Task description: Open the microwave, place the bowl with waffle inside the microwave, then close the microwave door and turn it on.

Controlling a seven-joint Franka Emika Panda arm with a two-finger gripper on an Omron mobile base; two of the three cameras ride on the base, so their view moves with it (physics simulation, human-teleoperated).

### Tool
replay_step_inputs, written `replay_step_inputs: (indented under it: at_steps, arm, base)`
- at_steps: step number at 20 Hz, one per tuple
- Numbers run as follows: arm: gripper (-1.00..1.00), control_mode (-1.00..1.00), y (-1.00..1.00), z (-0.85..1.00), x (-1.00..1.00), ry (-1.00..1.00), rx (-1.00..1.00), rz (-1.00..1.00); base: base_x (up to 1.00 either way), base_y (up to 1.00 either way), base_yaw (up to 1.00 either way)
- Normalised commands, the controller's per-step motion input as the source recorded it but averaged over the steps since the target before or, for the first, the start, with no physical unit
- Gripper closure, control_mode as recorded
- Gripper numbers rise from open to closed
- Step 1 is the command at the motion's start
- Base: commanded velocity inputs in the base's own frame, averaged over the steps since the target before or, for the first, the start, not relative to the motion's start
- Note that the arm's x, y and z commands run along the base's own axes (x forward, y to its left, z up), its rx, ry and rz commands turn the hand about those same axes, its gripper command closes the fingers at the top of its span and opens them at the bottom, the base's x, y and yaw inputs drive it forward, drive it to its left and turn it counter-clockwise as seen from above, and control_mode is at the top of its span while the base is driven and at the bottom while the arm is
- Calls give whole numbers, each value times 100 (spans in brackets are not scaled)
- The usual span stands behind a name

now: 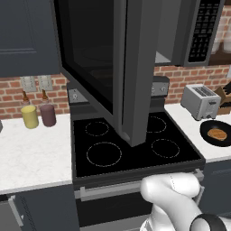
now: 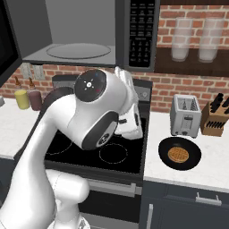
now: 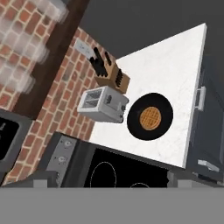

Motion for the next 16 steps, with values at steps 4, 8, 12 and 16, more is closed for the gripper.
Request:
replay_step_inputs:
  at_steps: [4, 8, 12, 16]
  arm:
    - [-100, -100, -96, -50, 6, 31, 8, 0]
    - [-100, -100, -76, -76, 18, 18, 6, 0]
    - [-100, -100, -61, -92, 21, 6, 5, 0]
    - [-100, -100, -56, -78, 16, 8, 9, 1]
  base:
    - [0, 0, 0]
    - [0, 0, 0]
    - [0, 0, 0]
    - [0, 0, 0]
